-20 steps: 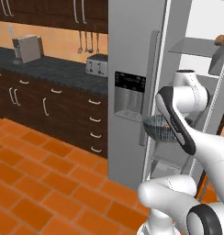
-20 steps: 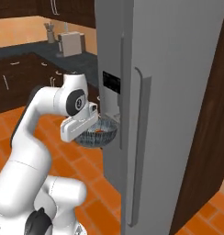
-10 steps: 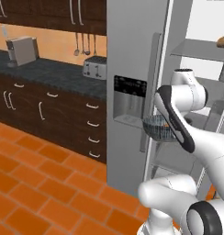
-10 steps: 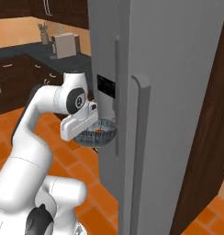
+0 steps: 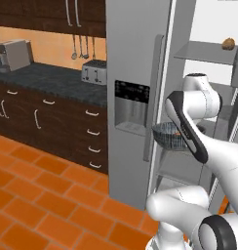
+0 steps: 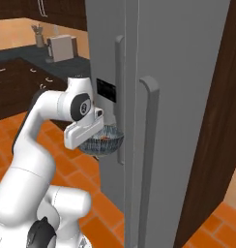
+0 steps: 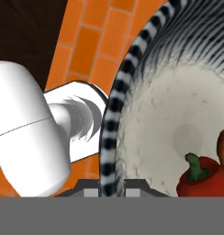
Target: Pick the chicken drumstick and bell pepper from their plates and place them in the bowl. Then put the bowl in the fridge.
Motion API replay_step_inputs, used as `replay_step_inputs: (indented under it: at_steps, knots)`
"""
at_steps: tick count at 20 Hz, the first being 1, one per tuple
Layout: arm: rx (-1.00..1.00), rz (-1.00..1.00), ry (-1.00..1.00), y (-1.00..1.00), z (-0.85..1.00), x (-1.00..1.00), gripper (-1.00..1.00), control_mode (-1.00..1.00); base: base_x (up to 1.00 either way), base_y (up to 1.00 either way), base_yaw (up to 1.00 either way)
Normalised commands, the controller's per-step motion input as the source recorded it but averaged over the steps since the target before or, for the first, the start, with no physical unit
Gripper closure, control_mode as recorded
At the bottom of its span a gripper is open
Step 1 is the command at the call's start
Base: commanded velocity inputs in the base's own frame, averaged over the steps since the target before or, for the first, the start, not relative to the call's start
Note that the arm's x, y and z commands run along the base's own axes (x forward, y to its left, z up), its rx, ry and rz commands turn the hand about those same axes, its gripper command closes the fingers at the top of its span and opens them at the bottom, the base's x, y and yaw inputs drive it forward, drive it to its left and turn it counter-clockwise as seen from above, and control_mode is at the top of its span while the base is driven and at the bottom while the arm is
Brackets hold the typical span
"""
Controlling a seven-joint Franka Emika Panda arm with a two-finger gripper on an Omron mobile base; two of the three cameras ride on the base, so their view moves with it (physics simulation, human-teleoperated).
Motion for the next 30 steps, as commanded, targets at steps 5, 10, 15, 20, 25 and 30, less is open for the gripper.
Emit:
replay_step_inputs:
  at_steps: [5, 10, 15, 20, 25, 30]
  knots:
    - [0.0, 0.0, 0.0, 0.0, 0.0, 0.0, 1.0, 1.0, 0.5, 0.96, 0.14]
    - [0.0, 0.0, 0.0, 0.0, 0.0, 0.0, 1.0, 1.0, 0.86, 0.12, 0.04]
    - [0.0, 0.0, 0.0, 0.0, 0.0, 0.0, 1.0, 1.0, 0.13, 0.28, -0.09]
    - [0.0, 0.0, 0.0, 0.0, 0.0, 0.0, 1.0, 1.0, 0.0, 0.94, -0.51]
    - [0.0, 0.0, 0.0, 0.0, 0.0, 0.0, 1.0, 1.0, -0.01, 1.0, -0.54]
    - [0.0, 0.0, 0.0, 0.0, 0.0, 0.0, 1.0, 1.0, -0.22, 0.96, -0.2]
